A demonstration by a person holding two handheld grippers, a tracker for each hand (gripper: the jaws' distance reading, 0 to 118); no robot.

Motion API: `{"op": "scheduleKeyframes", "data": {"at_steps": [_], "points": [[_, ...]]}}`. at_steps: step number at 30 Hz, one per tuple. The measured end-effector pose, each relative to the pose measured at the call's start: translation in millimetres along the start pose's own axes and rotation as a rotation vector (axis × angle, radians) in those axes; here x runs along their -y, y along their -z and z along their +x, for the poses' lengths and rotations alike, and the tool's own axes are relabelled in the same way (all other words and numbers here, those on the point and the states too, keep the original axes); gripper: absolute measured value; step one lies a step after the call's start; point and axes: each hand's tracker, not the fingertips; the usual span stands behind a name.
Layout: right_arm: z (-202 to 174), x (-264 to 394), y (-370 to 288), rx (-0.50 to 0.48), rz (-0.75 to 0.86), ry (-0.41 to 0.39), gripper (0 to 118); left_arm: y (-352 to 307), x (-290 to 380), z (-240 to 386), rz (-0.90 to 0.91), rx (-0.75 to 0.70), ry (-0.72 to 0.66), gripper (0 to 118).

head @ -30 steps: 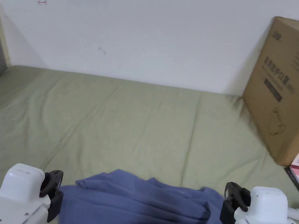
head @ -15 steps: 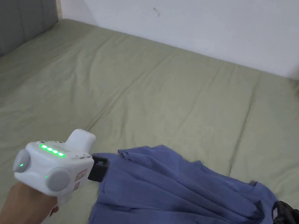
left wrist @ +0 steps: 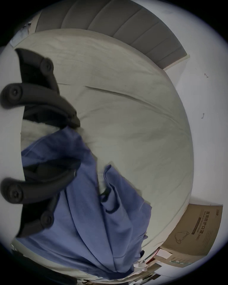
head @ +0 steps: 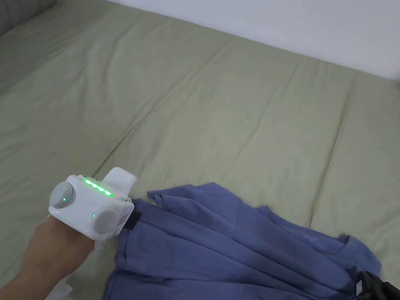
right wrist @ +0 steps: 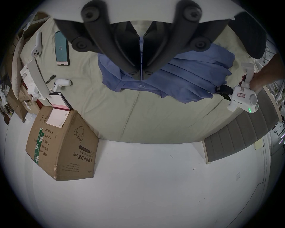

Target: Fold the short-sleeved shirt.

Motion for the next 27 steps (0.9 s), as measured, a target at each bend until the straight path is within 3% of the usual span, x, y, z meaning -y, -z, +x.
{"op": "scheduleKeyframes", "data": {"at_steps": [1,2,7,14,15,16,17,18,19,23,27], "points": [[1,0,0,-0.001,0.001,0.001,1,-5,-4,-3,0.003,0.022,-0.018,35],[3,-1,0,-0.001,0.001,0.003,1,-7,-3,-5,0.025,0.029,-0.046,4],[28,-3,-2,0.017,-0.001,0.037,1,-56,-5,-9,0.124,0.083,-0.111,2],[94,-8,58,0.151,-0.117,0.035,4,-106,-9,5,0.203,0.124,-0.102,2],[107,-9,75,0.152,-0.149,0.054,11,-110,-9,7,0.212,0.127,-0.103,2],[117,-12,92,0.156,-0.188,0.065,30,-112,-10,9,0.222,0.138,-0.105,2],[125,-14,108,0.162,-0.220,0.075,62,-114,-11,10,0.223,0.141,-0.105,2],[132,-17,124,0.171,-0.254,0.085,83,-114,-12,13,0.223,0.142,-0.105,2],[139,-20,143,0.156,-0.295,0.105,96,-114,-13,15,0.225,0.142,-0.101,2],[146,-26,199,0.137,-0.367,0.163,100,-112,-15,17,0.218,0.138,-0.103,2],[128,-17,226,0.115,-0.433,0.125,100,-105,-16,16,0.197,0.123,-0.097,2]]}}
